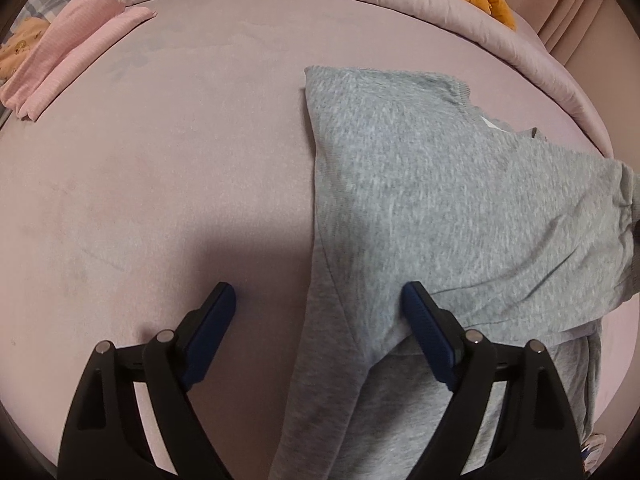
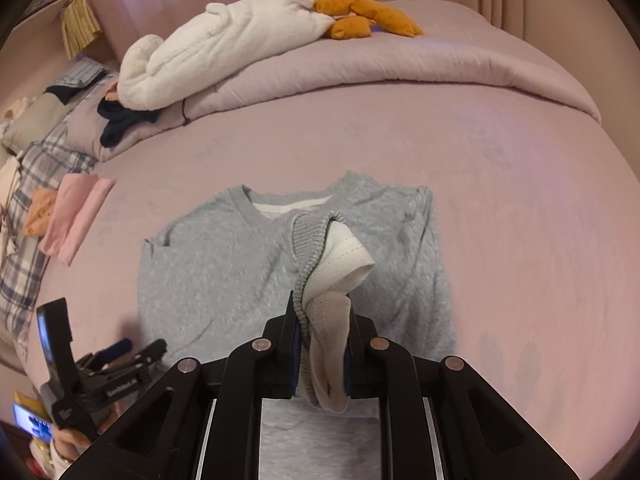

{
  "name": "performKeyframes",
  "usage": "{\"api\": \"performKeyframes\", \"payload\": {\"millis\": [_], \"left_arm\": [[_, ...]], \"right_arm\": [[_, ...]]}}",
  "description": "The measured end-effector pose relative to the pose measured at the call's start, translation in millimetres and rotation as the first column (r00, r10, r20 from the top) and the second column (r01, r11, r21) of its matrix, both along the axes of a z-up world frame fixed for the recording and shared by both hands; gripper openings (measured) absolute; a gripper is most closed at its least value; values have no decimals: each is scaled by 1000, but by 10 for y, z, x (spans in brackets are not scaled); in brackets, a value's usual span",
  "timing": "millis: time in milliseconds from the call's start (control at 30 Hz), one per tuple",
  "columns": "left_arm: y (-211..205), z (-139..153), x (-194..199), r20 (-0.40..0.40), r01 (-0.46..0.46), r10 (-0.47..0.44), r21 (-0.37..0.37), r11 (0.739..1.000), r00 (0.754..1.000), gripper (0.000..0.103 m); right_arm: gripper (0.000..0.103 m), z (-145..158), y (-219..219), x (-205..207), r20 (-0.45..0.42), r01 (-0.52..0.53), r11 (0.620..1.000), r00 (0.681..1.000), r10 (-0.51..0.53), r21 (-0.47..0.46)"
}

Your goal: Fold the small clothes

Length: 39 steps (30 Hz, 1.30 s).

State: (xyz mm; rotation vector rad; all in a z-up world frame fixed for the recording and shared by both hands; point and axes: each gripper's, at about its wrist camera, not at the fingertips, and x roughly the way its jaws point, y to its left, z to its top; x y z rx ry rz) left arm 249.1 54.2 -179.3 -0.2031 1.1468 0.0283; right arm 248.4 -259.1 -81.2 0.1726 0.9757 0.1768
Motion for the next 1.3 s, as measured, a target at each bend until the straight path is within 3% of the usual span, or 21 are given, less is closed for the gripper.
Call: {"api": "performKeyframes", "payload": {"millis": [1300], "left_arm": [[-41, -38, 10, -5, -12, 12, 13, 1000, 1000, 92]], "right_arm": [[17, -663, -191, 169, -127, 44, 998, 991, -50, -52]]}}
